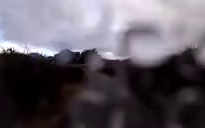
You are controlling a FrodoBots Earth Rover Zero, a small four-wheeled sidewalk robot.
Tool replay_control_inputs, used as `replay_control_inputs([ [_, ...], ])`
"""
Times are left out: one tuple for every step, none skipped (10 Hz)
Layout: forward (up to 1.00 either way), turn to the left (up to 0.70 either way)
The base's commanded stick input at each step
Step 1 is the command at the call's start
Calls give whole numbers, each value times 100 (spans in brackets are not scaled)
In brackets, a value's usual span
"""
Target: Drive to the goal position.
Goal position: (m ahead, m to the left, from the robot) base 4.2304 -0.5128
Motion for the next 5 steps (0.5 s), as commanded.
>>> replay_control_inputs([
  [70, 11],
  [70, 14],
  [70, 14],
  [70, 14],
  [70, 14],
])
